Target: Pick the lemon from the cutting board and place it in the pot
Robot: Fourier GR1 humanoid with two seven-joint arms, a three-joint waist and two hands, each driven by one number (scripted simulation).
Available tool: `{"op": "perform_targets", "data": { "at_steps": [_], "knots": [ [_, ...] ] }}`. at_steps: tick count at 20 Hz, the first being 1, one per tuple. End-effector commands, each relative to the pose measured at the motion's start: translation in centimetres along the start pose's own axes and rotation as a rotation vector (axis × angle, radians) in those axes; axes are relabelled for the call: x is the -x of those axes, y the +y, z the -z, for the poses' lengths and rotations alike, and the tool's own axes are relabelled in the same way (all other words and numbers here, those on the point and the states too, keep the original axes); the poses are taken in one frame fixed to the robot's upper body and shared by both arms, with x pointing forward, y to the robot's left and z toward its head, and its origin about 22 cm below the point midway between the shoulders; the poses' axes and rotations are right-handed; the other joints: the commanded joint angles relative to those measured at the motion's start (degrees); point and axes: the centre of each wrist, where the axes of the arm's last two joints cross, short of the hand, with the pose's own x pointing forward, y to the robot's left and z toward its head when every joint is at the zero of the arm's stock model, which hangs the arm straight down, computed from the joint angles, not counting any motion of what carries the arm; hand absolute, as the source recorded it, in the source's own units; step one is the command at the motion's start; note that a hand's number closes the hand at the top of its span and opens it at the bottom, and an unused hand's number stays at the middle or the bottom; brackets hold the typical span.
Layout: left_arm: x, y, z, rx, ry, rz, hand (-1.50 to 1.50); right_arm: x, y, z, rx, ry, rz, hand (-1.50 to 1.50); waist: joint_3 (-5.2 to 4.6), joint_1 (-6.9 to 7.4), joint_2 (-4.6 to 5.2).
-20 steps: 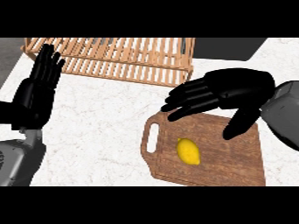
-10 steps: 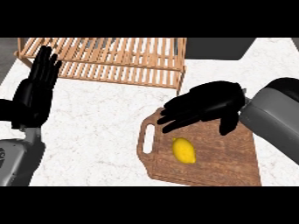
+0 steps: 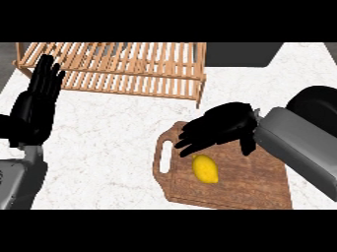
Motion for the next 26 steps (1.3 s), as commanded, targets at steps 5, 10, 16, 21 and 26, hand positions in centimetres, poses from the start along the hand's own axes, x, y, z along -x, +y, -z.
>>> {"op": "perform_targets", "data": {
  "at_steps": [5,10,16,21,26],
  "knots": [
    [-0.3,-0.5,-1.8,-0.007,-0.01,0.002,0.0,0.3,3.5,1.6,0.008,-0.152,0.039,-1.5,0.02,-0.14,-0.23],
    [-1.0,0.4,0.0,0.012,0.017,-0.015,0.0,0.2,3.6,-0.3,-0.019,-0.109,0.019,-1.5,0.01,-0.71,-0.26],
    [0.4,0.3,-0.1,-0.014,-0.01,-0.008,0.0,1.1,5.6,3.0,-0.016,-0.036,-0.011,-1.5,0.0,-0.67,-0.15],
    [0.0,0.6,-0.1,-0.015,-0.013,-0.003,0.0,0.7,4.6,6.0,-0.044,-0.051,0.001,-1.5,0.0,-0.5,-0.17],
    [0.8,0.2,0.1,-0.019,-0.011,-0.01,0.0,1.2,7.3,6.4,-0.031,-0.079,0.009,-1.5,0.0,-0.6,-0.12]
  ]
}}
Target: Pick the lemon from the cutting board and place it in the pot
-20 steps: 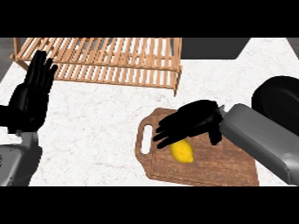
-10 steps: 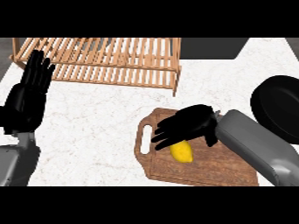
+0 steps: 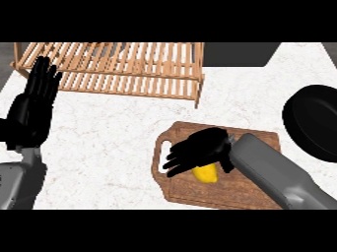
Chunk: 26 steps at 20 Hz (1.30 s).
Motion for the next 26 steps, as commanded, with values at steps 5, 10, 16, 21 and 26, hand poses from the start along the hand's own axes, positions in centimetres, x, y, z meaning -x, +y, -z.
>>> {"op": "perform_targets", "data": {
  "at_steps": [5,10,16,21,26],
  "knots": [
    [-1.2,-1.3,0.3,0.006,0.008,0.0,0.0,-1.1,1.3,3.5,-0.039,-0.096,0.035,-1.5,0.02,0.07,-0.07],
    [-0.4,0.3,0.7,-0.002,-0.005,0.003,0.0,-1.2,3.7,3.2,-0.017,-0.226,-0.055,1.5,0.02,0.15,0.16],
    [0.2,-1.1,-0.1,-0.012,0.015,0.001,0.0,-3.0,4.7,2.8,0.0,-0.249,-0.083,1.5,0.0,-0.41,-0.07],
    [-0.4,-0.2,1.0,-0.018,0.006,-0.002,0.0,-2.1,3.0,0.6,0.141,-0.183,-0.173,1.5,0.02,-0.57,0.0],
    [-0.1,0.3,0.2,-0.028,0.015,0.006,0.0,1.6,-0.1,-4.3,0.42,0.52,0.03,1.5,0.02,-2.38,0.3]
  ]
}}
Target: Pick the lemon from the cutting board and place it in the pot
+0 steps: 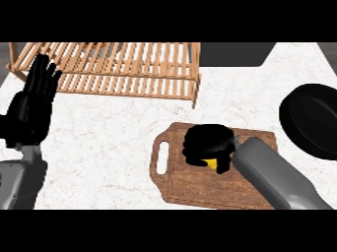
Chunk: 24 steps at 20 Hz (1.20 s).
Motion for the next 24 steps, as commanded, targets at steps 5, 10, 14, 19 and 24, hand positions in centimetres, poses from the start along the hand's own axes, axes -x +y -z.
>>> {"op": "perform_targets", "data": {
  "at_steps": [5,10,14,19,24],
  "knots": [
    [0.1,1.2,-0.2,-0.048,0.008,0.012,0.0,4.9,-2.1,-7.6,0.346,0.895,0.179,1.5,0.08,-4.3,0.04],
    [0.2,1.4,-0.3,-0.047,0.011,0.014,0.0,6.6,-6.3,-9.9,0.588,1.353,0.147,1.5,-0.41,-2.74,-0.61],
    [0.2,0.7,-0.4,-0.026,0.011,0.011,0.0,7.5,-10.4,-11.6,0.802,1.691,0.078,1.5,-0.45,-1.34,-0.54],
    [0.6,0.1,-0.5,0.006,0.012,-0.001,0.0,7.9,-16.1,-13.9,1.024,2.044,-0.139,1.5,-0.66,0.53,-0.15],
    [-0.1,-0.7,-0.1,0.033,-0.001,-0.001,0.0,8.2,-19.2,-11.8,1.118,2.34,-0.296,1.5,-0.28,2.28,0.13]
  ]
}}
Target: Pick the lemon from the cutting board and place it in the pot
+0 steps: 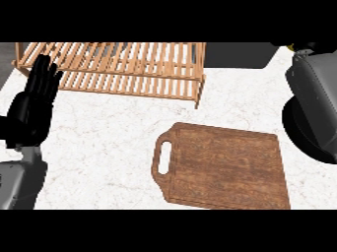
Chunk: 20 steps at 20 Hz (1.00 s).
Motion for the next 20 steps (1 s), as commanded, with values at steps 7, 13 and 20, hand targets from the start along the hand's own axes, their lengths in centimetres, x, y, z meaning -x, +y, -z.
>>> {"op": "perform_targets", "data": {
  "at_steps": [7,13,20],
  "knots": [
    [-0.8,0.7,0.2,-0.005,-0.012,-0.021,0.0,-3.8,-1.6,-0.6,0.182,0.409,-0.2,1.5,0.58,-0.61,-0.29],
    [1.3,2.4,-0.4,-0.052,0.027,0.022,0.0,0.2,-1.2,-0.6,0.18,0.414,-0.203,1.5,0.61,-3.11,-0.58],
    [0.1,0.8,-0.9,-0.026,0.017,0.017,0.0,8.1,-1.0,-1.2,0.178,0.414,-0.189,1.5,0.69,-2.59,-0.55]
  ]
}}
